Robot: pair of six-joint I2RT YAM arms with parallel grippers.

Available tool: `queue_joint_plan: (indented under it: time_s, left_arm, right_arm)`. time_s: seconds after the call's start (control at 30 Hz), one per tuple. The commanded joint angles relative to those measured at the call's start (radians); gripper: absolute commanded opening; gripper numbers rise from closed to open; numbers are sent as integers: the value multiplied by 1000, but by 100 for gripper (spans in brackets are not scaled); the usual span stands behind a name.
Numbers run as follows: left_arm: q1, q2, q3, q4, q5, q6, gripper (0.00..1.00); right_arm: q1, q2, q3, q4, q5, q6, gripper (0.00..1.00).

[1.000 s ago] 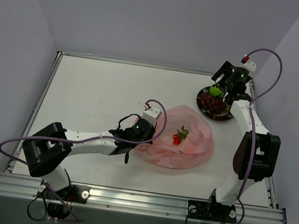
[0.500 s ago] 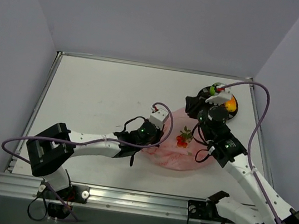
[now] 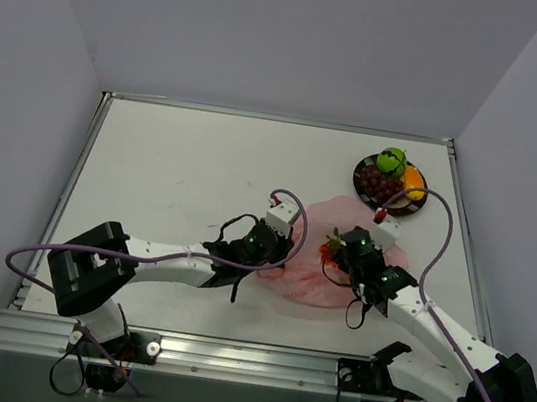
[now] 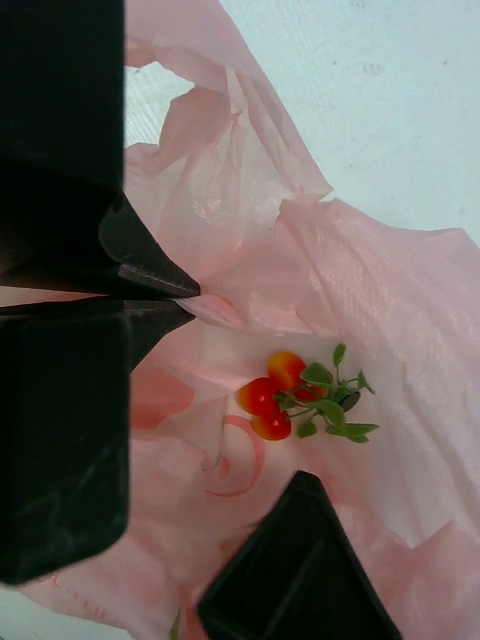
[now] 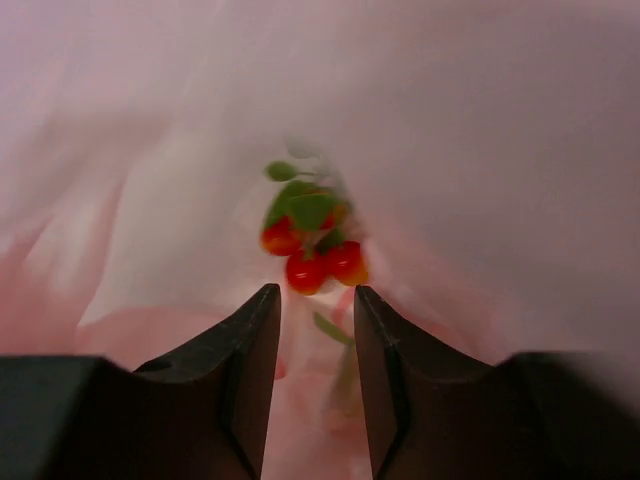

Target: Take the fake fruits out of the plastic bag

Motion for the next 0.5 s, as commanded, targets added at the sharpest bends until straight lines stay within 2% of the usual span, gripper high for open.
queue_joint_plan:
  time_s: [0.0,0.07,0.13,0.3,0.47]
  left_arm:
    - [-16,-38,-14,62,2,-41,2]
    - [-17,-31,-20,70,4,-57,2]
    - [-17,-18,-22,79,10,-75,2]
    - [-25,8,-22,88,25,-90,2]
    - [-25,38,-16,94,39,-106,2]
  right_arm:
    - [-97,-53,-73,-79,75,214,33]
    - [-183,-100,-154,-78,43,268,36]
    - [-214,-128,-192,-76,35,322,39]
    - [-222,-163,-232,-75,52,379,44]
    - [-223,-93,-197,-78,0,328,52]
